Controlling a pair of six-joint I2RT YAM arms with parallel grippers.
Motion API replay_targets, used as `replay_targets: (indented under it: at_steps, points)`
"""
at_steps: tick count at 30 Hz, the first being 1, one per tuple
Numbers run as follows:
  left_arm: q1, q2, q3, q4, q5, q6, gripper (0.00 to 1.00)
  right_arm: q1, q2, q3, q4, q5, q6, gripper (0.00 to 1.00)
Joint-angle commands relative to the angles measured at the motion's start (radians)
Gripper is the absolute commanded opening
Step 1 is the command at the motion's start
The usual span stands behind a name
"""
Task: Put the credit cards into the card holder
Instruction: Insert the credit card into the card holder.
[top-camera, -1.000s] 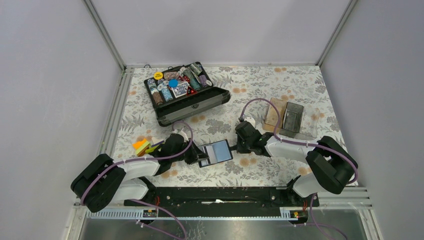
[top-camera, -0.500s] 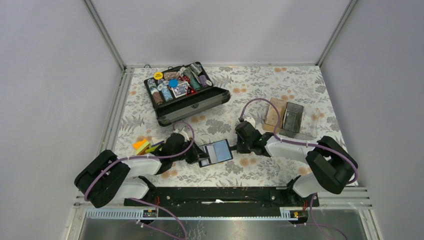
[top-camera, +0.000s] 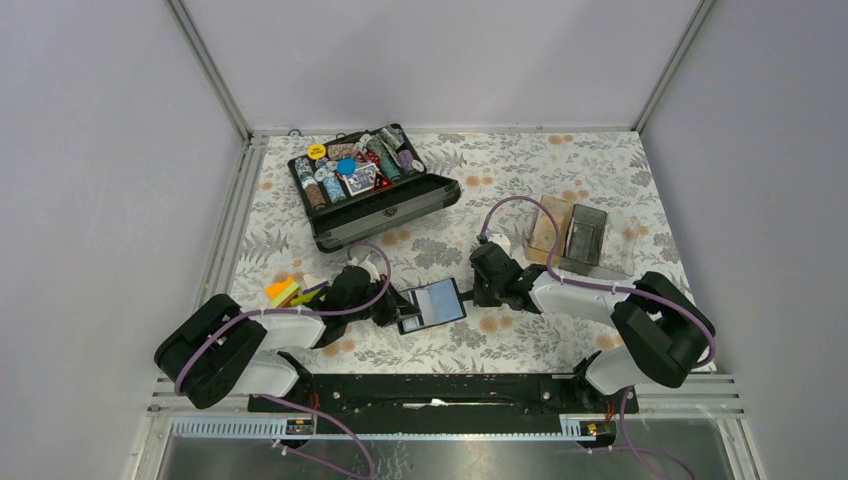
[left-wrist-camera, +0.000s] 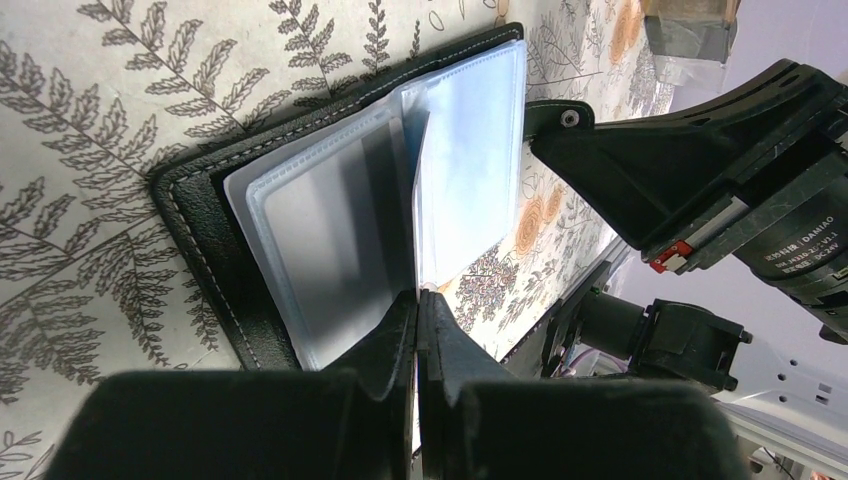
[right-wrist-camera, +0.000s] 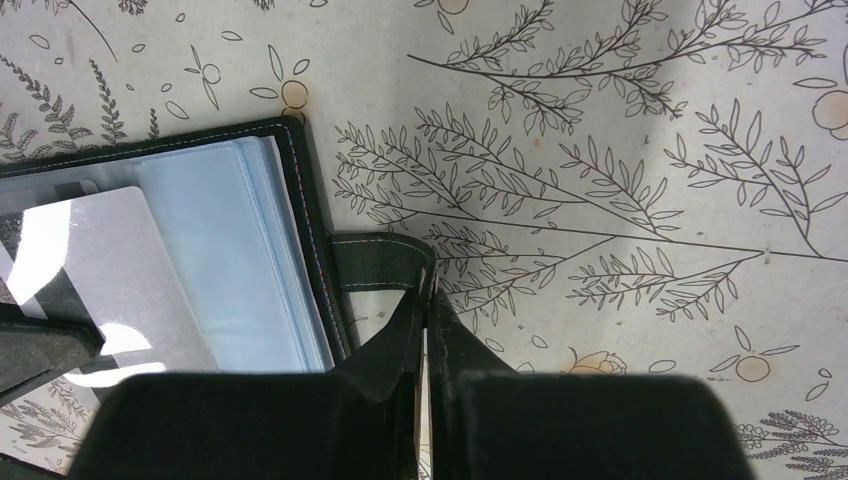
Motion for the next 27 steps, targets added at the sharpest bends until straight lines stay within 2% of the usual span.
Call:
replay_targets:
  at_steps: [1, 17, 27]
  points:
    - [0.009, 0.022, 0.017, 0.065, -0.007, -0.004, 0.0, 0.01, 0.022, 0.028, -0.041, 0.035, 0.007, 0.0]
    - [0.002, 0.056, -0.008, 0.154, -0.048, -0.018, 0.0, 0.012, 0.025, 0.029, -0.052, 0.039, 0.004, 0.0]
    - [0.0, 0.017, 0.002, 0.087, -0.086, 0.033, 0.0, 0.014, 0.029, 0.031, -0.062, 0.045, 0.0, 0.0]
